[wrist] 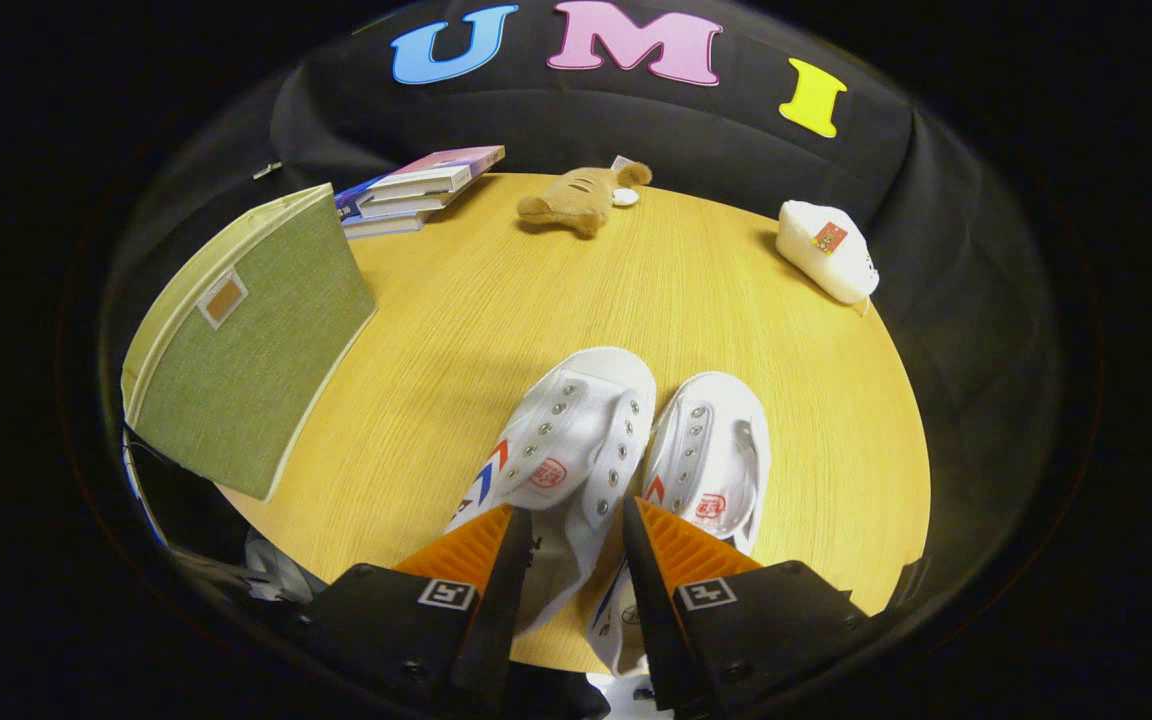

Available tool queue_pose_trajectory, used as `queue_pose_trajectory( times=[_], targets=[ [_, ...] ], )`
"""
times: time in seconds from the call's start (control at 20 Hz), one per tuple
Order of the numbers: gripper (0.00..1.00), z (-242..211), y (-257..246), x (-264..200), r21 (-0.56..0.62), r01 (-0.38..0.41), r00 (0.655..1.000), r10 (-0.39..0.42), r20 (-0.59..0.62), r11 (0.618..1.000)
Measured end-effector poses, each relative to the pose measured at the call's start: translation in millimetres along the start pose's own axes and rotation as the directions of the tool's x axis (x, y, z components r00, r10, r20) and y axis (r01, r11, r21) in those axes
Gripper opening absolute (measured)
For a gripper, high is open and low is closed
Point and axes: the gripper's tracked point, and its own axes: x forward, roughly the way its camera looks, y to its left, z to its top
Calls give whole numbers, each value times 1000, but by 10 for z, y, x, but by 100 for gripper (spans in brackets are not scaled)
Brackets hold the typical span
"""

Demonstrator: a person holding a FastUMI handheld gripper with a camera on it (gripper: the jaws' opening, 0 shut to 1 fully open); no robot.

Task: Open the storage box then place both shoes into the box .Put the left shoe in first, then the right shoe, with the right side of both shoes facing outward in a uniform manner.

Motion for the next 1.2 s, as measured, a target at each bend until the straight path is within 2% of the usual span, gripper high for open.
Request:
queue_pose_trajectory(
  times=[0.2, 0.45, 0.5, 0.55, 0.6, 0.8, 1.0, 1.2],
  targets=[
    [45, 33, -104, 178, -15, 94, 995, -94, 43, 995],
    [32, 57, -199, 332, 29, 196, 976, -198, 89, 980],
    [24, 54, -218, 315, 38, 211, 972, -213, 96, 977],
    [21, 63, -247, 329, 44, 207, 972, -211, 100, 977],
    [13, 70, -238, 317, 67, 190, 976, -196, 96, 979],
    [7, 257, -135, 192, 173, 99, 986, -119, 113, 980],
    [7, 401, -64, 20, 204, 74, 985, -104, 138, 976],
    [7, 753, 29, -294, 247, 40, 978, -89, 191, 968]
  ],
)
